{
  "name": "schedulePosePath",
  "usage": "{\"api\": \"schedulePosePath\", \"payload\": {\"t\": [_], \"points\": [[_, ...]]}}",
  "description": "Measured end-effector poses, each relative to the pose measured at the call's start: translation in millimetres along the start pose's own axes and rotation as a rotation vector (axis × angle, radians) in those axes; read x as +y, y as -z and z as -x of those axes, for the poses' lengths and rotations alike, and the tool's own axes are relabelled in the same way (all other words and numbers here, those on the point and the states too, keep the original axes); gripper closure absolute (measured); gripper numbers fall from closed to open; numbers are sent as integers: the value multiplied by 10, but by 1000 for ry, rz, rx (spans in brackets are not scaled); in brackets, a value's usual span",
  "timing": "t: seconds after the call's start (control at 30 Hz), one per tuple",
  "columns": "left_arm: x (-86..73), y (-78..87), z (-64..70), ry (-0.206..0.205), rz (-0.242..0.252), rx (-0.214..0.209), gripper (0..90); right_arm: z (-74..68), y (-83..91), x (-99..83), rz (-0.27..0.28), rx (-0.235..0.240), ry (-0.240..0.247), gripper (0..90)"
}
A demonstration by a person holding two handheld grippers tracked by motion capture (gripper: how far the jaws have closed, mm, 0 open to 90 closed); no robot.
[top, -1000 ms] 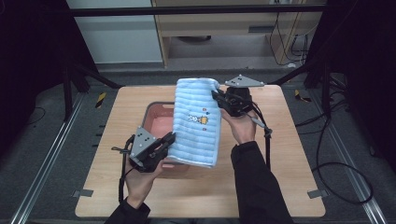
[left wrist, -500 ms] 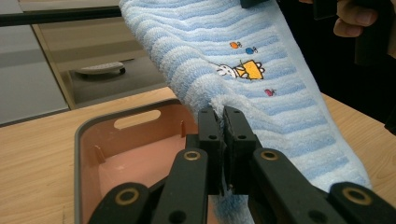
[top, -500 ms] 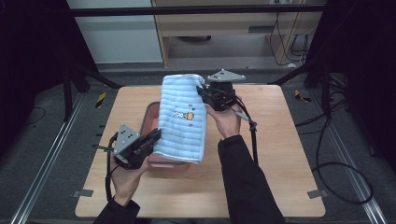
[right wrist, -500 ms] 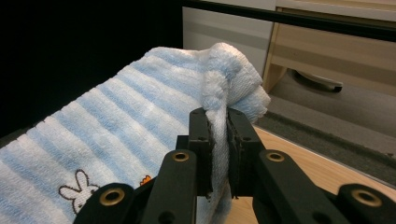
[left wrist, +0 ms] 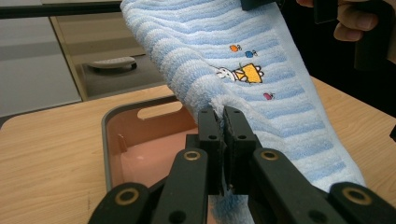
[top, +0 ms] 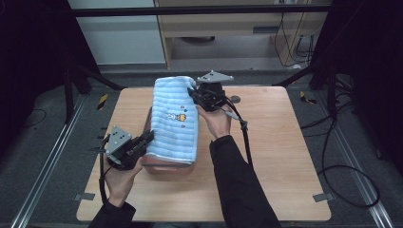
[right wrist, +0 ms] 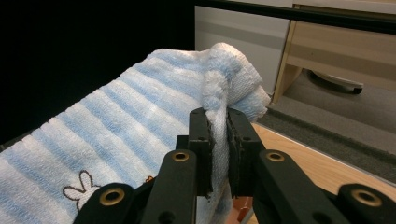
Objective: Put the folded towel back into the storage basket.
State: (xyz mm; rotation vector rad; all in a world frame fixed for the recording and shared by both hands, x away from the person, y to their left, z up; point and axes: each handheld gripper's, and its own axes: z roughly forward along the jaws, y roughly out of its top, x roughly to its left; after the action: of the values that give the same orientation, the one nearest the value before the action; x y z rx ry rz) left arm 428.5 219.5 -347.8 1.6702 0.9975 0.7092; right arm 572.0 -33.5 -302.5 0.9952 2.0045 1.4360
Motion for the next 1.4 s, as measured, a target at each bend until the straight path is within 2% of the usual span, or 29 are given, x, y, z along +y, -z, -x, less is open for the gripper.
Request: {"api": "schedulePosePath", "payload": {"t": [0.4, 0.53, 0.83, 0.97, 1.1, 1.27, 1.4], "points": [[-82, -92, -149, 21, -27, 32, 866, -7, -241, -63, -8, 22, -20, 821], [-112, -126, -190, 22, -28, 34, 866, -1, -356, -116, -21, 26, -18, 821], [-240, -287, -258, 24, -73, 49, 866, 10, -568, -238, -60, 16, -7, 821], [-288, -330, -271, 32, -89, 44, 866, 4, -602, -275, -69, 11, -7, 821], [-350, -389, -254, 12, -125, 48, 866, 35, -641, -372, -90, 0, -8, 820], [-386, -418, -232, 18, -138, 51, 866, 68, -680, -462, -110, -2, -12, 820], [-423, -454, -217, 2, -151, 58, 865, 70, -703, -502, -119, -5, -14, 820]]}}
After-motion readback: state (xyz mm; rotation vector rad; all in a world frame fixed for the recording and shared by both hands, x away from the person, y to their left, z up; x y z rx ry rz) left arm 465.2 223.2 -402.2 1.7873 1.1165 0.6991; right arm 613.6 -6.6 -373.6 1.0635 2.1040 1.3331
